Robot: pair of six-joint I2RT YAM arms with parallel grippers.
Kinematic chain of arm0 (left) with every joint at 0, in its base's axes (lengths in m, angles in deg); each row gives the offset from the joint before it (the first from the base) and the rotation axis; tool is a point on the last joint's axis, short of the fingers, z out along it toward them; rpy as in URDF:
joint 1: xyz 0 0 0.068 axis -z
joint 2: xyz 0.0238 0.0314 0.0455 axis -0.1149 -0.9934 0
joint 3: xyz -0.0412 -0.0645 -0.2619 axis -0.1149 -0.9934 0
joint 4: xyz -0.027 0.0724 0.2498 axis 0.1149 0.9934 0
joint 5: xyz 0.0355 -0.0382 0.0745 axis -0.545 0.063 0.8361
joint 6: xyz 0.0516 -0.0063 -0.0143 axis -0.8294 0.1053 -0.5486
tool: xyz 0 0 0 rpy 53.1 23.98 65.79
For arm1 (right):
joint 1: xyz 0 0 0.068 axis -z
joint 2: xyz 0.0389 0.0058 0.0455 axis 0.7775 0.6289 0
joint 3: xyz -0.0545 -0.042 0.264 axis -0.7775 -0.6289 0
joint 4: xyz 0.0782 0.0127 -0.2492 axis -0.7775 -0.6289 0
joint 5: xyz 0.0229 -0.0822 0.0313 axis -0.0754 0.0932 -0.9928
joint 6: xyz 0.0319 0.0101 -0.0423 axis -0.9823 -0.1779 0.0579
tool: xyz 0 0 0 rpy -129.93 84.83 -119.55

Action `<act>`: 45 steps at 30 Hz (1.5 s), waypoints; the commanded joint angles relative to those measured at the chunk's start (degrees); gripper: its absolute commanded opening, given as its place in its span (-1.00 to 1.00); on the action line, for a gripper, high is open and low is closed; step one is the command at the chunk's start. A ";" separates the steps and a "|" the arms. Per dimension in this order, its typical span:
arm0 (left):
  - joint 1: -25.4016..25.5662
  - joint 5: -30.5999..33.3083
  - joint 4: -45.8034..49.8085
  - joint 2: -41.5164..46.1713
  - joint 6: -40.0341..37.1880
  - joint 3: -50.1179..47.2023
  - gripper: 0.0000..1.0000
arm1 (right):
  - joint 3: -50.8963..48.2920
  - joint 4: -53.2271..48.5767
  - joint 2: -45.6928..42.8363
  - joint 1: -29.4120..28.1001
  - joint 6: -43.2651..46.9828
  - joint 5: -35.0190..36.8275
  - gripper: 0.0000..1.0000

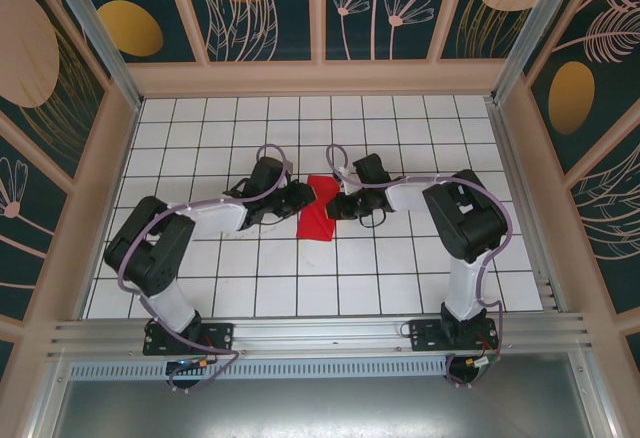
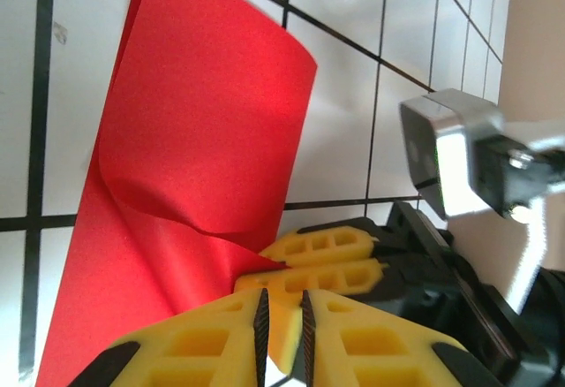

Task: Fold a paper plane with a square sheet of paper (pick it up from the middle)
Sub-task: Fold the triangle a second time at the center of the table.

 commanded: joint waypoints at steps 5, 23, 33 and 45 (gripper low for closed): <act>-0.25 -3.48 -5.92 -5.47 3.30 3.00 -0.56 | 0.33 -0.78 2.67 -0.39 1.43 0.86 -0.73; -0.33 2.78 2.56 -11.02 0.63 4.21 -0.63 | 1.01 -0.66 2.79 -0.49 1.22 0.46 -0.62; -0.28 3.66 2.39 -11.11 0.57 2.97 -0.65 | -1.23 3.00 -1.79 -0.14 -4.04 0.30 -0.34; -0.24 3.01 1.79 -11.14 0.02 2.64 -0.65 | -4.44 6.02 -4.85 -0.49 -10.31 -2.58 -0.32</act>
